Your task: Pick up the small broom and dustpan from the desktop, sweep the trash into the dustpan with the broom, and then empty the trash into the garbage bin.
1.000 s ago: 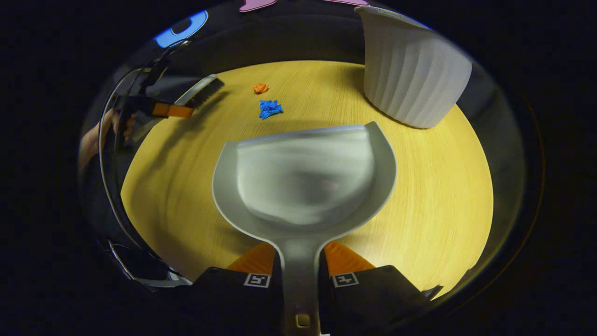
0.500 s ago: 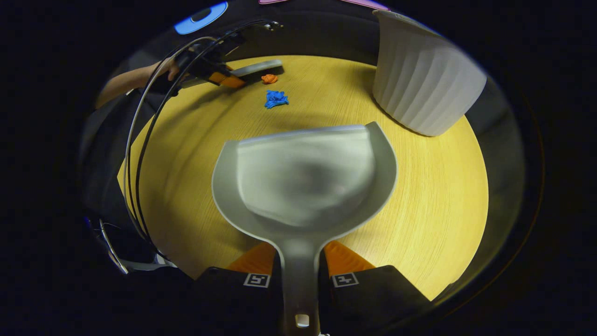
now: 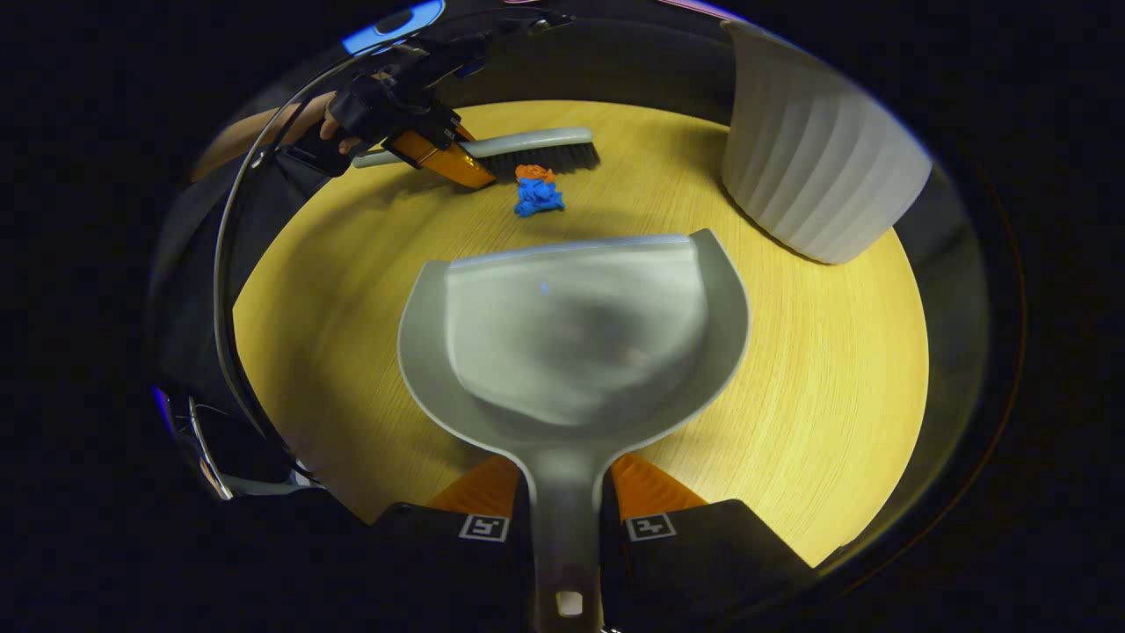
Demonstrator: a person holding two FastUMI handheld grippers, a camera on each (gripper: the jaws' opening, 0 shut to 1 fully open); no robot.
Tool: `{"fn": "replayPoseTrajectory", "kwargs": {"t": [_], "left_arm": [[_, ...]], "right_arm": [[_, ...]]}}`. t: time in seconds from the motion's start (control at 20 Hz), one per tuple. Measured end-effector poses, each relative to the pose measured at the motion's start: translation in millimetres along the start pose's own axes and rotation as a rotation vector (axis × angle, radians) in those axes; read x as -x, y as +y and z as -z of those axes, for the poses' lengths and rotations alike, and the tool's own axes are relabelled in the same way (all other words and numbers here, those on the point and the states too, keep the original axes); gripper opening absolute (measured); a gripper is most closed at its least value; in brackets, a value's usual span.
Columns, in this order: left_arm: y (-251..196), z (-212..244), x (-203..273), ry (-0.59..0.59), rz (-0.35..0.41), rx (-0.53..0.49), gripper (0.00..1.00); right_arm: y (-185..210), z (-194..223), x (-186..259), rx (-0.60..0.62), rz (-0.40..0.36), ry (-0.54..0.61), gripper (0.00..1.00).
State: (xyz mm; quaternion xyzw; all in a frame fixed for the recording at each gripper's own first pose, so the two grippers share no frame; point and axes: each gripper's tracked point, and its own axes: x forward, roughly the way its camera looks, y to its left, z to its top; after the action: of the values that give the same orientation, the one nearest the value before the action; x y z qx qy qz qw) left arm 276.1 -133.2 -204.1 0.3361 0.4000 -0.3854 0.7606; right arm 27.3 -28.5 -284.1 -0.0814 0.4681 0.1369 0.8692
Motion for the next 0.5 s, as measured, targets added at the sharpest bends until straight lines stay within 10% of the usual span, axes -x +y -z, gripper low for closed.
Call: {"fn": "replayPoseTrajectory", "kwargs": {"t": [0.5], "left_arm": [[-140.7, 18.8, 9.9, 0.107, 0.334, 0.033, 0.26]], "right_arm": [[-0.6, 4.1, 0.9, 0.025, -0.027, -0.013, 0.33]]}}
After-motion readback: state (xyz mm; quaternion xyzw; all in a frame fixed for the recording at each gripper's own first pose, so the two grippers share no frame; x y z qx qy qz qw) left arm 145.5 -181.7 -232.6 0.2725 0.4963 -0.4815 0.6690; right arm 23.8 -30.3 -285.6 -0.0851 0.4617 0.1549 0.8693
